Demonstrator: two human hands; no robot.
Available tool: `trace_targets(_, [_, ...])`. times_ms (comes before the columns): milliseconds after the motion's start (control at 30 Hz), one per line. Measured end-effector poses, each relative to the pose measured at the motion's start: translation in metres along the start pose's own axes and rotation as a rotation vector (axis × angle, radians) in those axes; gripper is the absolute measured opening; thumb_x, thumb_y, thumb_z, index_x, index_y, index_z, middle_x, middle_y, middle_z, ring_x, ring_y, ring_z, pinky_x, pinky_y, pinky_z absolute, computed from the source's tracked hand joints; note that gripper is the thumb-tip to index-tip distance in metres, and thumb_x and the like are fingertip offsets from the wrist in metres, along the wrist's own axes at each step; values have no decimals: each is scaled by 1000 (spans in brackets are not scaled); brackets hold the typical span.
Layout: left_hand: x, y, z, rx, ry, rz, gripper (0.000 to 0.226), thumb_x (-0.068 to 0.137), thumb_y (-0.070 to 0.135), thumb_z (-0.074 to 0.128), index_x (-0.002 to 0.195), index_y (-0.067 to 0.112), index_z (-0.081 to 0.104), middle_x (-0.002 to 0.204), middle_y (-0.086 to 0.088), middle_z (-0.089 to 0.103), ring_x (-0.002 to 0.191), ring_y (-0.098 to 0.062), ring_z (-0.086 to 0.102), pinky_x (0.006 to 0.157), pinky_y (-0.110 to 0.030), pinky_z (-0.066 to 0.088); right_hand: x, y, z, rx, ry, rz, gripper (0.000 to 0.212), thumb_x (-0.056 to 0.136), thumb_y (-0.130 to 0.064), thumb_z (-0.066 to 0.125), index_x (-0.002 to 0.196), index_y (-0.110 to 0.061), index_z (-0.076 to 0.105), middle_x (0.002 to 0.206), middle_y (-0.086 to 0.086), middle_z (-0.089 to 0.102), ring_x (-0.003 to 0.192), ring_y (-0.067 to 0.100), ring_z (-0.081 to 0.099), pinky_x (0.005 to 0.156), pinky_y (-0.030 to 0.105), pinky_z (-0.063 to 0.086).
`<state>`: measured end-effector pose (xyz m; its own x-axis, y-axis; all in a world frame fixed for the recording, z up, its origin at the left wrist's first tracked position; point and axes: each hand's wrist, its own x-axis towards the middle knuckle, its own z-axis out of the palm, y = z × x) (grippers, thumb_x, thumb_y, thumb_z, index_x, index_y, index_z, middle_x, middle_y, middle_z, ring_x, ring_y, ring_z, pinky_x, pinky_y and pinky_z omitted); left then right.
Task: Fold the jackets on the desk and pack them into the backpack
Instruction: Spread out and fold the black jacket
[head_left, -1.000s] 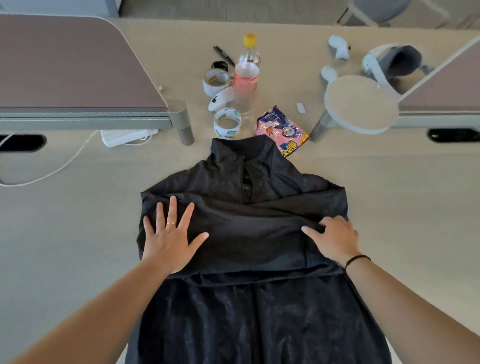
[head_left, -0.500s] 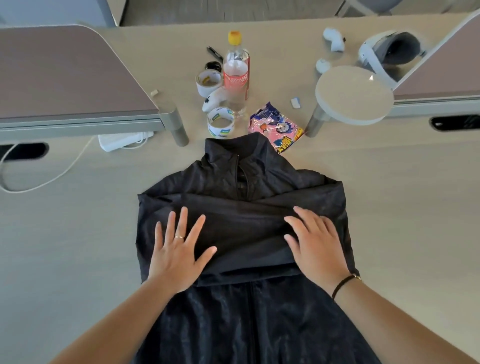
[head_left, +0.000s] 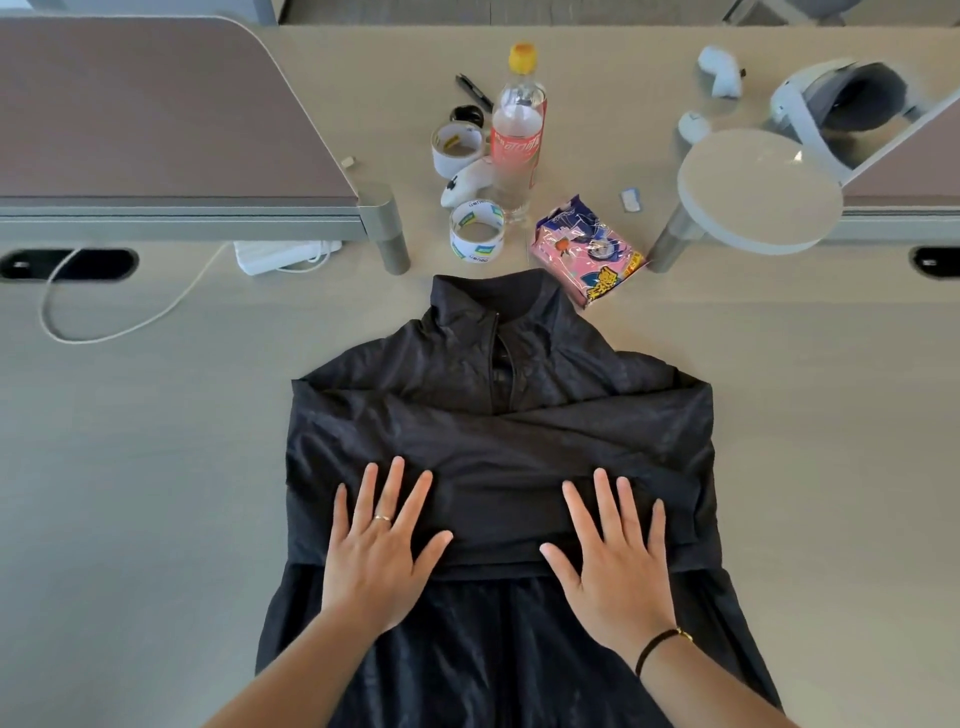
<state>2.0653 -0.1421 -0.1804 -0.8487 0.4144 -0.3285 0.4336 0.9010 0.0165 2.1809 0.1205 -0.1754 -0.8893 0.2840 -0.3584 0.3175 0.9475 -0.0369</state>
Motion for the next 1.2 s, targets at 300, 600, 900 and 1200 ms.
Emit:
trace_targets(300, [35, -6, -9, 8, 39, 7, 75, 96, 75, 9, 160, 34, 8, 168, -6, 7, 155, -32, 1, 122, -59, 10, 40, -1, -12, -18, 30, -46, 77, 96, -76, 10, 160, -35, 7, 168, 7, -3, 155, 31, -5, 122, 61, 2])
trace_targets(600, [110, -12, -33, 59, 69, 51, 74, 94, 74, -1, 158, 36, -9, 169, -3, -5, 154, -30, -9, 123, -56, 2, 101, 1, -34, 3, 8, 1, 77, 93, -78, 6, 158, -39, -10, 166, 5, -20, 153, 28, -16, 122, 59, -6])
trace_targets(900, [41, 3, -26, -203, 57, 24, 70, 99, 62, 34, 158, 31, 14, 168, -8, -5, 154, -30, -10, 124, -52, -3, -4, -16, -18, 66, 116, -61, 72, 99, -58, 38, 160, -34, 5, 168, 7, -3, 155, 26, 6, 122, 59, 4])
trace_targets(1200, [-125, -17, 35, -106, -62, 43, 70, 97, 68, 15, 158, 36, 18, 168, -7, 2, 155, -31, -1, 125, -52, 5, -150, 5, 43, 108, -70, 154, 69, 96, -68, 21, 158, -38, 12, 169, 3, 3, 155, 25, 0, 124, 54, 6])
